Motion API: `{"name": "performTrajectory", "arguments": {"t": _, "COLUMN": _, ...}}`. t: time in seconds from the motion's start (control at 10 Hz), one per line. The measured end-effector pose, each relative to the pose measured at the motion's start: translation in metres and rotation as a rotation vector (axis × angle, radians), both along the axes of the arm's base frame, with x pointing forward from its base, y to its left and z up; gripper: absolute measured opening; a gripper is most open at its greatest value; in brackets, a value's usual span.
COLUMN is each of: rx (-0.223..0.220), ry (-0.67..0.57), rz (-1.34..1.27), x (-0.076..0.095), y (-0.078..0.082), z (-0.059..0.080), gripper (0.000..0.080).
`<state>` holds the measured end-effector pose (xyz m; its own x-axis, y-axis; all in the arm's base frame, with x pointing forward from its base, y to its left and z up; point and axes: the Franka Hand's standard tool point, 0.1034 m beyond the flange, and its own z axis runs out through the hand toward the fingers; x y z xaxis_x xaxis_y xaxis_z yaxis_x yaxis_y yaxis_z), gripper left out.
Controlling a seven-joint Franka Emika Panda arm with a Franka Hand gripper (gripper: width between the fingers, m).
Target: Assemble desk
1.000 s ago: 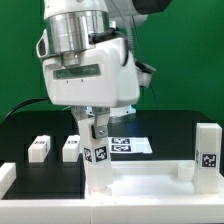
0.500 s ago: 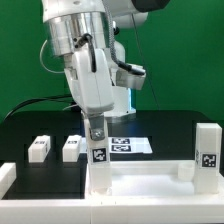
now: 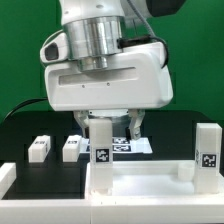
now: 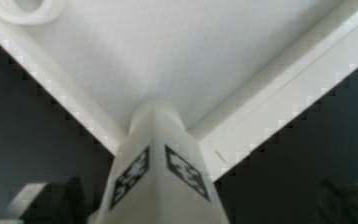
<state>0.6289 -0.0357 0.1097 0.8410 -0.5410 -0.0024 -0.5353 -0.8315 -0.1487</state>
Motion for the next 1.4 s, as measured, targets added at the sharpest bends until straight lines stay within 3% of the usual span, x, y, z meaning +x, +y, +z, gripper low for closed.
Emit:
{"name": "performTrajectory", "arguments": {"t": 0.2, "rx": -0.019, "ry": -0.019, "rz": 0.173, "x": 0.0, "y": -0.002, "z": 0.0, "gripper": 0.0648}}
{"name": "performTrajectory", "arguments": {"t": 0.5, "rx": -0.096, "ry": -0.047, "rz": 0.626, "x": -0.001, "y": -0.009, "z": 0.004, "gripper": 0.0648}}
{"name": "performTrajectory", "arguments": {"t": 0.8, "rx": -0.094, "ry": -0.046, "rz": 0.593, "x": -0.001, "y": -0.01, "z": 0.003, "gripper": 0.0626}}
{"name": "performTrajectory", "arguments": {"t": 1.0, "rx": -0.086, "ry": -0.032, "rz": 0.44, "x": -0.001, "y": -0.011, "z": 0.003, "gripper": 0.0293}}
{"name": "performTrajectory", "arguments": {"t": 1.3, "rx": -0.071, "ry": -0.011, "rz": 0.237, "x": -0.001, "y": -0.012, "z": 0.003, "gripper": 0.0293}}
{"name": "performTrajectory", "arguments": {"t": 1.4, "rx": -0.056, "ry": 0.013, "rz": 0.031, "x": -0.001, "y": -0.011, "z": 0.003, "gripper": 0.0293}}
